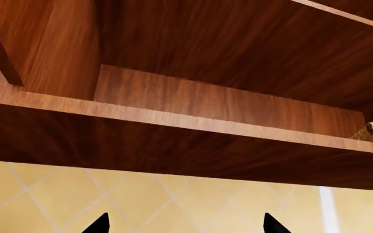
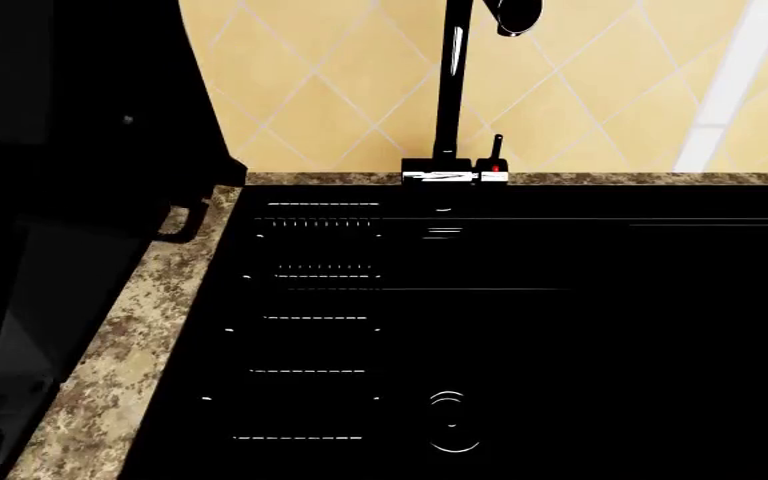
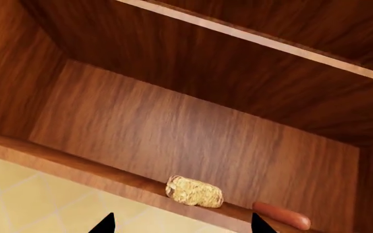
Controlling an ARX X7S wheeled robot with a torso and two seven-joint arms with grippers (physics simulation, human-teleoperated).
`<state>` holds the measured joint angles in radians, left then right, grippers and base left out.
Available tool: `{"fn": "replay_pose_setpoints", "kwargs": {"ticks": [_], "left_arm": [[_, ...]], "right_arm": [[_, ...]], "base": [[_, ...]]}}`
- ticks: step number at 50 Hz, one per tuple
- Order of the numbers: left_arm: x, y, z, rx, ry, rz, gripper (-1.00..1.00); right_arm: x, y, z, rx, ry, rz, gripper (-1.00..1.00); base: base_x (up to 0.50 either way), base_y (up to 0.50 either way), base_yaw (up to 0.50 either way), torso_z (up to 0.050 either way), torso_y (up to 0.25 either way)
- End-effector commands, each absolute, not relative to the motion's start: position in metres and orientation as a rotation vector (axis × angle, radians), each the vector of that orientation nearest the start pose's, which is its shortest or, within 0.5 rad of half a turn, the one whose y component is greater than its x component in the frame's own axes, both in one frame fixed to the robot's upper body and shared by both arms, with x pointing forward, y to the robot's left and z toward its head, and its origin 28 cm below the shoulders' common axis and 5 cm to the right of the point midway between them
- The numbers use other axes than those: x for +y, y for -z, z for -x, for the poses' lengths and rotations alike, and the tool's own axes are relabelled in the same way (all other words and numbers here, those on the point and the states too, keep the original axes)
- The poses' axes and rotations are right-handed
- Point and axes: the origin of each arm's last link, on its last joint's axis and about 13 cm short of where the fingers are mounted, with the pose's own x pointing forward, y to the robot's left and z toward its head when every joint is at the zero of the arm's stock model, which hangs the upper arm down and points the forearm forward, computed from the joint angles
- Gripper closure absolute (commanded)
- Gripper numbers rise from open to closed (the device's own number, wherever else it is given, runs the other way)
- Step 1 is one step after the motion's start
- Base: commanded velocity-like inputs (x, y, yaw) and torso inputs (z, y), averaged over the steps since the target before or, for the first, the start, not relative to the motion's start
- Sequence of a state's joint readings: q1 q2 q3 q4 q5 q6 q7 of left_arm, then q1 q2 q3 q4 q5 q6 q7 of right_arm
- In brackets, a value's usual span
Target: Pick the canned food and bar from the counter and place them in the cabinets closest to them.
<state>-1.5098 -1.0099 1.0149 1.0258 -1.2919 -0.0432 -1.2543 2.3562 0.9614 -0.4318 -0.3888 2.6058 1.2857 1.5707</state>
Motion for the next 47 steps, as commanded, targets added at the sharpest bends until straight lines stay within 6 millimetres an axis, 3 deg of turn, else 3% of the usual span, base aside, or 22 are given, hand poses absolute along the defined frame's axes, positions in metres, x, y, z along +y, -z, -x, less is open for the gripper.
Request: {"fn": "replay_pose_setpoints", "kwargs": {"ticks": [1, 16, 47], "left_arm": [[0.201, -0.311, -0.128, -0.731, 0.242, 0.16, -1.0], [0.21, -0.308, -0.117, -0.771, 0.216, 0.179, -1.0], [0.216, -0.314, -0.116, -0.81, 0.205, 0.193, -1.0]], "right_arm": [[-0.174, -0.424, -0.02, -0.652, 0.005, 0.312, -1.0], [-0.187, -0.403, 0.005, -0.717, 0.02, 0.29, -1.0], [-0.187, -0.403, 0.005, -0.717, 0.02, 0.29, -1.0]], "base": [[0.0, 0.0, 0.0, 0.0, 0.0], [0.0, 0.0, 0.0, 0.0, 0.0], [0.0, 0.0, 0.0, 0.0, 0.0]]}}
